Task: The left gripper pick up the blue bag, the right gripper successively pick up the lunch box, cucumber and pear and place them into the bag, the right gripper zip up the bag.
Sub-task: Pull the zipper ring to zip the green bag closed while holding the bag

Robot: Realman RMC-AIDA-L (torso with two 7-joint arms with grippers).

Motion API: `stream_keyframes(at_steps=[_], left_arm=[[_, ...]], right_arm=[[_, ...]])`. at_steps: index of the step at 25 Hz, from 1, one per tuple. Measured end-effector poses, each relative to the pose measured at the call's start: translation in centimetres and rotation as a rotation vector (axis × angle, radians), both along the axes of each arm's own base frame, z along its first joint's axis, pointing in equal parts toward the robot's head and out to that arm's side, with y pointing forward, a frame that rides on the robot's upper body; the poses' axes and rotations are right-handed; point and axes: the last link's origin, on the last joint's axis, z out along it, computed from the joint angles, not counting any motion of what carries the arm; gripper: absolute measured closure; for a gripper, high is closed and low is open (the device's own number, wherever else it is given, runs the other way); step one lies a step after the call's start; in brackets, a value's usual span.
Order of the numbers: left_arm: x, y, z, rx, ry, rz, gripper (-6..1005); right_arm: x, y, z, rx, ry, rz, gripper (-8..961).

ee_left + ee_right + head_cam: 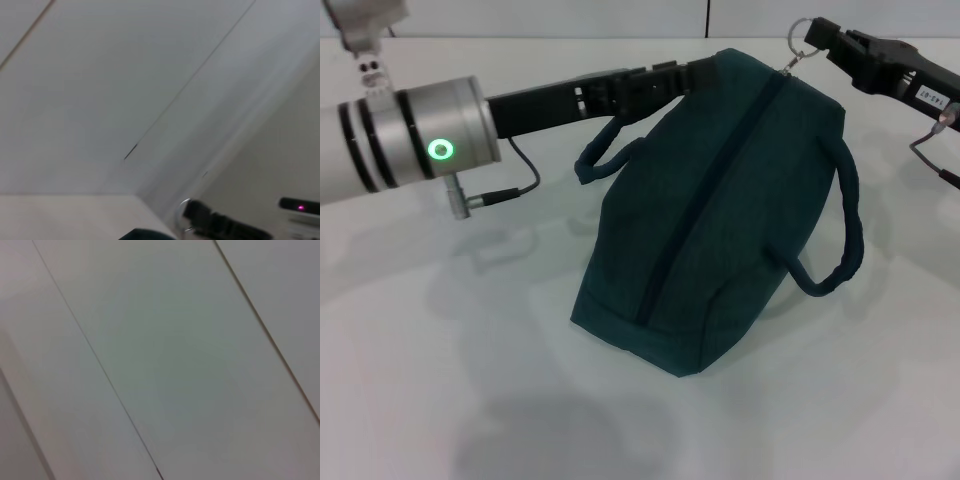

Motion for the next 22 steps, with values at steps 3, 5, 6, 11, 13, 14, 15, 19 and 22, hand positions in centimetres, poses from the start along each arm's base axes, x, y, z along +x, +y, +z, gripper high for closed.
stream_keyframes(at_steps=[3, 5, 6, 11, 13, 14, 15, 19, 22], left_arm=[[0.3, 0.5, -1.0, -0.033, 0.038, 0.042, 126], [0.2, 0.8, -1.5, -0.041, 0.068, 0.065, 140], [0.2, 0.9, -1.8, -0.043, 0.080, 0.073, 147], [0.5, 1.2, -2.4, -0.050, 0.113, 0.081, 183], [0.5, 1.3, -2.5, -0.047, 0.112, 0.086, 197], [0.5, 1.3, -2.5, -0.045, 0.110, 0.090, 204], [0.5, 1.3, -2.5, -0.044, 0.109, 0.090, 211], [0.4, 1.2, -2.3, -0.038, 0.102, 0.089, 240], [0.4, 1.2, -2.3, -0.039, 0.092, 0.095, 261]], right_arm=[[-0.1, -0.1, 0.0, -0.002, 0.005, 0.005, 922], [-0.1, -0.2, 0.0, -0.004, 0.009, 0.010, 921], [-0.2, -0.2, 0.0, -0.005, 0.011, 0.013, 921], [0.0, -0.6, 0.0, -0.010, 0.018, 0.018, 920], [0.0, -0.6, 0.0, -0.010, 0.020, 0.019, 919], [0.0, -0.7, 0.0, -0.010, 0.022, 0.022, 919], [0.0, -0.7, 0.0, -0.011, 0.025, 0.023, 918], [0.0, -0.8, 0.0, -0.012, 0.032, 0.024, 917], [0.2, -1.0, 0.1, -0.010, 0.039, 0.021, 916]])
